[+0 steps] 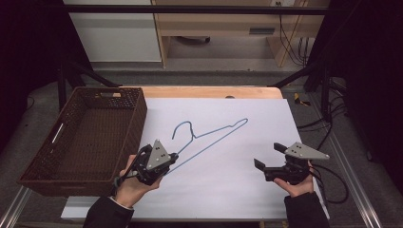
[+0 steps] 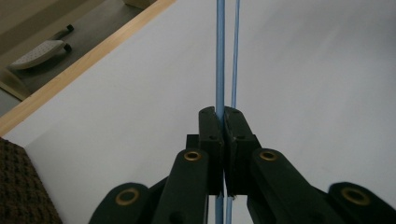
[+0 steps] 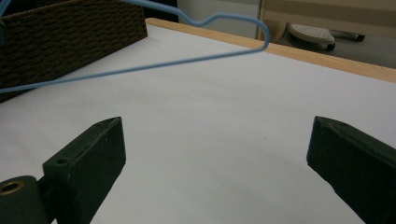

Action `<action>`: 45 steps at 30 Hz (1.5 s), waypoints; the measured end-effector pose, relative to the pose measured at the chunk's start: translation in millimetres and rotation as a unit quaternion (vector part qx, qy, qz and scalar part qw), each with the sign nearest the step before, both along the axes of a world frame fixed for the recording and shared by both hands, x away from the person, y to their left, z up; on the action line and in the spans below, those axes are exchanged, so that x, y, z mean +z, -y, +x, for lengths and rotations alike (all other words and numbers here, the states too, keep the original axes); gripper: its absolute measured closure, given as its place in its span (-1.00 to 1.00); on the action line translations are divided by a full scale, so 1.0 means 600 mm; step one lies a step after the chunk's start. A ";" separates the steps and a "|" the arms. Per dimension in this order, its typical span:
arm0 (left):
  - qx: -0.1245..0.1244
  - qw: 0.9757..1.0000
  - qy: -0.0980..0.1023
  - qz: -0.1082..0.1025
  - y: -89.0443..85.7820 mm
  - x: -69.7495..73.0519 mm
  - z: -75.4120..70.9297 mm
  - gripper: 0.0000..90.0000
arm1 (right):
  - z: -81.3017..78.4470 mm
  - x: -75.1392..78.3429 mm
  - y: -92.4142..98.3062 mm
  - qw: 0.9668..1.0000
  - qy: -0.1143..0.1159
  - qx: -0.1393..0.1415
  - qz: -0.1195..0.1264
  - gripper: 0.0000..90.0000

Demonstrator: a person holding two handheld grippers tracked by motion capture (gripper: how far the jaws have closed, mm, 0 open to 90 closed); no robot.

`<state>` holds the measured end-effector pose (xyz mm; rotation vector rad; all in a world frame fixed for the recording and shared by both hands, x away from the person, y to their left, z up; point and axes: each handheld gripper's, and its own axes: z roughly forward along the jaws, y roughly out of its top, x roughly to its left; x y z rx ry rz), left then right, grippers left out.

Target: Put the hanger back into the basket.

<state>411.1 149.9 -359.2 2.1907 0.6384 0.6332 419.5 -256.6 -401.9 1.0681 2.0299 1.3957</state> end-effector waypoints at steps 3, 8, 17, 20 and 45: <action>0.003 1.000 0.002 -0.016 -0.008 0.013 -0.001 0.94 | -0.003 -0.001 -0.001 1.000 0.000 0.002 -0.001 -0.90; 0.004 0.999 -0.002 -0.034 -0.023 0.039 0.002 0.94 | -0.003 -0.001 -0.001 1.000 0.000 0.000 -0.004 -0.90; 0.009 0.999 -0.011 -0.033 -0.050 0.087 0.017 0.94 | -0.001 -0.003 -0.003 1.000 -0.001 0.002 -0.009 -0.90; 0.013 0.999 -0.013 -0.036 -0.056 0.100 0.020 0.94 | -0.001 -0.003 -0.003 1.000 -0.002 0.003 -0.009 -0.90; 0.073 0.997 0.005 -0.015 -0.145 0.207 0.057 0.94 | -0.001 -0.002 -0.001 1.000 -0.004 0.001 -0.007 -0.90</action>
